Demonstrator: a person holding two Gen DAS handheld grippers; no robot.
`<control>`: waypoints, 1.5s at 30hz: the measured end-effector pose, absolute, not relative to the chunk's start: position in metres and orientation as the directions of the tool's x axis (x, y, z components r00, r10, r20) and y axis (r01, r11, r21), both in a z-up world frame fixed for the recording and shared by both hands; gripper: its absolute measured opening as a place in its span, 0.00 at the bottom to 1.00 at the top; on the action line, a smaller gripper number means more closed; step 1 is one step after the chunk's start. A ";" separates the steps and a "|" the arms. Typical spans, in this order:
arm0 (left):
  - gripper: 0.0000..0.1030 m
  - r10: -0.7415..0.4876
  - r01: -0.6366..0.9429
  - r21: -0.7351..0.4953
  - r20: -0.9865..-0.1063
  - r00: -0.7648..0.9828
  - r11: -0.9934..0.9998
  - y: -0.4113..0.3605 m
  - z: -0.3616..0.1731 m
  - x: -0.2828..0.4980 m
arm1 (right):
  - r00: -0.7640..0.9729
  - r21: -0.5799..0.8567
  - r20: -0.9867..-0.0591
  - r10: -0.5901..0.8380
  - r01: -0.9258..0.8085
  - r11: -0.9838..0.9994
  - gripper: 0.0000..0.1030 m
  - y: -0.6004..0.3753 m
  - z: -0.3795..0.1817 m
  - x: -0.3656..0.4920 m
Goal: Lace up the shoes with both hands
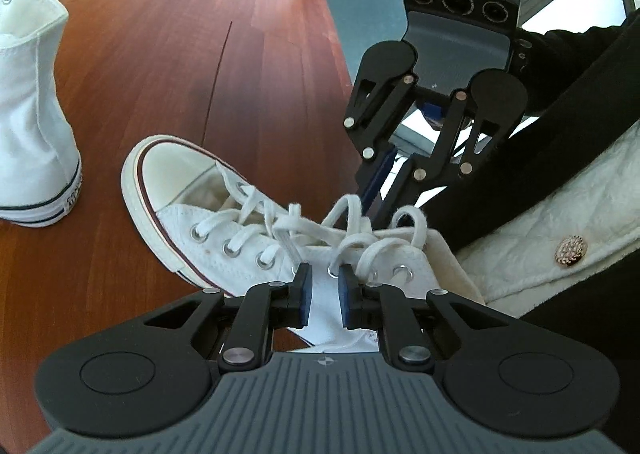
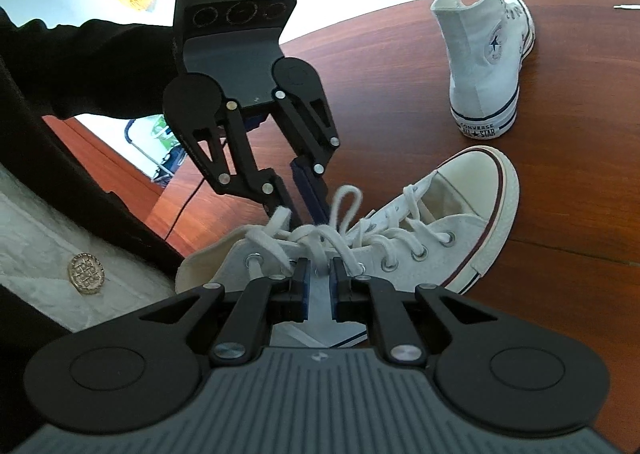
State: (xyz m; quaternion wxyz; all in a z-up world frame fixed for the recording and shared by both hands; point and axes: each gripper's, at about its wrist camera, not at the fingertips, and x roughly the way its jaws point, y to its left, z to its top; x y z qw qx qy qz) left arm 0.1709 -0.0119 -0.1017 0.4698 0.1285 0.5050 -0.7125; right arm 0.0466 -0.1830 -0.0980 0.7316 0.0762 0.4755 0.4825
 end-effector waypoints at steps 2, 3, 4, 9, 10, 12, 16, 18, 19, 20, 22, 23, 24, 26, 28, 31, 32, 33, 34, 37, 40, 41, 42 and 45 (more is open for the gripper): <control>0.03 -0.534 0.794 -0.605 -0.650 -0.540 -0.066 -0.013 -0.102 0.170 | 0.079 0.576 -0.618 0.782 -0.632 0.519 0.09 -0.184 -0.098 0.047; 0.03 -0.531 0.794 -0.602 -0.650 -0.544 -0.077 -0.014 -0.101 0.170 | 0.079 0.578 -0.616 0.783 -0.630 0.518 0.08 -0.184 -0.098 0.047; 0.03 -0.529 0.794 -0.602 -0.649 -0.548 -0.084 -0.014 -0.101 0.170 | 0.079 0.579 -0.616 0.784 -0.629 0.518 0.08 -0.185 -0.098 0.047; 0.02 -0.547 0.807 -0.585 -0.653 -0.525 -0.076 -0.011 -0.100 0.168 | 0.094 0.573 -0.620 0.779 -0.624 0.531 0.07 -0.184 -0.097 0.045; 0.01 -0.554 0.815 -0.575 -0.656 -0.513 -0.074 -0.009 -0.100 0.167 | 0.099 0.571 -0.622 0.777 -0.622 0.536 0.03 -0.185 -0.097 0.045; 0.01 -0.567 0.830 -0.553 -0.663 -0.489 -0.070 -0.006 -0.098 0.163 | 0.115 0.565 -0.626 0.772 -0.615 0.550 0.03 -0.185 -0.095 0.044; 0.01 -0.596 0.848 -0.529 -0.671 -0.441 -0.033 0.004 -0.091 0.159 | 0.144 0.542 -0.639 0.755 -0.612 0.575 0.02 -0.184 -0.091 0.040; 0.00 -0.611 0.859 -0.512 -0.677 -0.411 -0.010 0.010 -0.088 0.158 | 0.156 0.531 -0.644 0.749 -0.613 0.585 0.02 -0.182 -0.090 0.039; 0.00 -0.621 0.864 -0.503 -0.679 -0.392 0.004 0.013 -0.086 0.158 | 0.163 0.524 -0.647 0.745 -0.614 0.590 0.02 -0.181 -0.088 0.037; 0.00 -0.629 0.867 -0.497 -0.679 -0.378 0.015 0.016 -0.084 0.158 | 0.170 0.517 -0.651 0.740 -0.615 0.596 0.02 -0.180 -0.087 0.036; 0.00 -0.644 0.872 -0.488 -0.679 -0.353 0.036 0.021 -0.080 0.158 | 0.181 0.503 -0.658 0.731 -0.617 0.605 0.02 -0.179 -0.084 0.033; 0.00 -0.650 0.874 -0.485 -0.678 -0.344 0.043 0.024 -0.078 0.159 | 0.185 0.500 -0.659 0.729 -0.617 0.608 0.02 -0.179 -0.083 0.032; 0.00 -0.659 0.875 -0.482 -0.675 -0.332 0.052 0.027 -0.076 0.160 | 0.194 0.491 -0.662 0.724 -0.618 0.614 0.02 -0.178 -0.081 0.030; 0.00 -0.669 0.877 -0.476 -0.672 -0.318 0.061 0.029 -0.073 0.159 | 0.213 0.477 -0.663 0.718 -0.618 0.624 0.02 -0.178 -0.076 0.026; 0.00 -0.675 0.881 -0.469 -0.670 -0.309 0.062 0.026 -0.073 0.156 | 0.231 0.466 -0.662 0.713 -0.618 0.633 0.02 -0.177 -0.072 0.023; 0.00 -0.691 0.891 -0.450 -0.664 -0.285 0.065 0.027 -0.068 0.152 | 0.268 0.441 -0.659 0.703 -0.620 0.649 0.02 -0.174 -0.066 0.017; 0.00 -0.699 0.896 -0.438 -0.662 -0.271 0.067 0.028 -0.064 0.151 | 0.282 0.432 -0.657 0.700 -0.619 0.655 0.02 -0.173 -0.064 0.016; 0.00 -0.707 0.901 -0.428 -0.659 -0.258 0.070 0.029 -0.061 0.150 | 0.296 0.424 -0.654 0.696 -0.618 0.662 0.02 -0.172 -0.062 0.014; 0.00 -0.714 0.906 -0.416 -0.657 -0.242 0.075 0.030 -0.057 0.148 | 0.310 0.413 -0.652 0.692 -0.620 0.667 0.02 -0.171 -0.059 0.013; 0.00 -0.754 0.924 -0.368 -0.637 -0.164 0.109 0.034 -0.041 0.142 | 0.358 0.359 -0.652 0.669 -0.631 0.688 0.02 -0.163 -0.052 0.008; 0.00 -0.767 0.934 -0.331 -0.632 -0.113 0.134 0.036 -0.030 0.139 | 0.374 0.299 -0.667 0.645 -0.659 0.691 0.02 -0.155 -0.048 0.001; 0.00 -0.761 0.938 -0.319 -0.639 -0.107 0.136 0.036 -0.030 0.138 | 0.375 0.287 -0.670 0.640 -0.665 0.690 0.02 -0.153 -0.048 -0.001; 0.00 -0.756 0.942 -0.307 -0.647 -0.100 0.138 0.035 -0.030 0.137 | 0.376 0.285 -0.673 0.638 -0.664 0.692 0.02 -0.153 -0.048 -0.002; 0.00 -0.727 0.948 -0.289 -0.679 -0.105 0.134 0.032 -0.039 0.133 | 0.375 0.279 -0.681 0.629 -0.660 0.697 0.02 -0.154 -0.049 -0.003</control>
